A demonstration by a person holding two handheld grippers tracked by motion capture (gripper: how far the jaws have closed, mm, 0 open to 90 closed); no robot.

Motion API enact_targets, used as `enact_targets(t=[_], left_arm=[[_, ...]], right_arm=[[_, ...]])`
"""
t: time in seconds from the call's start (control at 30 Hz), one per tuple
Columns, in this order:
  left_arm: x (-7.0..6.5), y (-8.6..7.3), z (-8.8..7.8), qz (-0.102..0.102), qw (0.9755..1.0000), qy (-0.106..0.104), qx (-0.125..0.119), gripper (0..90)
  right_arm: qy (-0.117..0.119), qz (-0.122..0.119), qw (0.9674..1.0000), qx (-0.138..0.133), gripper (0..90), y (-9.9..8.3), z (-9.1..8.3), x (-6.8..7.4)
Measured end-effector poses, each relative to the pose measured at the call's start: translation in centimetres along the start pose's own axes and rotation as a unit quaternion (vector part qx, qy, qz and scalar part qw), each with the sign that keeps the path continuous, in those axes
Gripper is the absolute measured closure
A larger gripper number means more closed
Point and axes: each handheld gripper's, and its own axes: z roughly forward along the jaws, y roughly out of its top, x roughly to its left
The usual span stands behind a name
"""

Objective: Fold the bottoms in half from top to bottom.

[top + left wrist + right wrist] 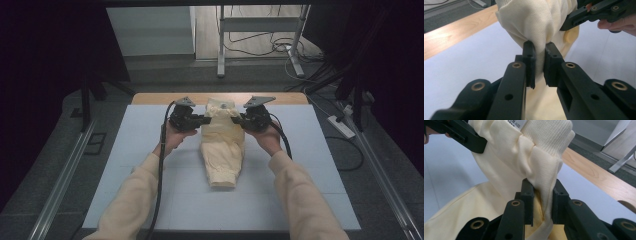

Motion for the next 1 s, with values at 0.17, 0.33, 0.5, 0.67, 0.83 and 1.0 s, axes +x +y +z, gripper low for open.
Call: enact_targets(t=[0.17, 0.33, 0.5, 0.67, 0.83, 1.0], left_arm=[[-0.5, -0.6, 0.2, 0.001, 1.0000, -0.004, 0.002, 80.5], [-0.5, -1.0, 0.3, -0.002, 1.0000, -0.009, 0.002, 80.5], [-0.8, -1.4, 0.2, -0.001, 0.9999, -0.011, 0.004, 80.4], [-1.1, -2.1, 0.1, -0.001, 0.9999, -0.015, 0.006, 80.3], [-1.4, -2.8, 0.2, -0.002, 0.9998, -0.019, 0.008, 80.1], [-1.6, -3.4, 0.4, -0.002, 0.9996, -0.024, 0.012, 79.9]], right_arm=[[0.009, 0.006, 0.9999, 0.001, 75.2, -0.9, 0.0, 0.3], [0.013, 0.008, 0.9999, 0.004, 75.2, -1.4, 0.0, 0.5], [0.019, 0.012, 0.9997, 0.007, 75.2, -1.8, -0.1, 0.8], [0.024, 0.013, 0.9996, 0.008, 75.2, -2.3, -0.2, 1.2], [0.029, 0.014, 0.9994, 0.011, 75.2, -2.7, -0.1, 1.6], [0.035, 0.014, 0.9991, 0.017, 75.1, -3.3, -0.1, 1.7]])
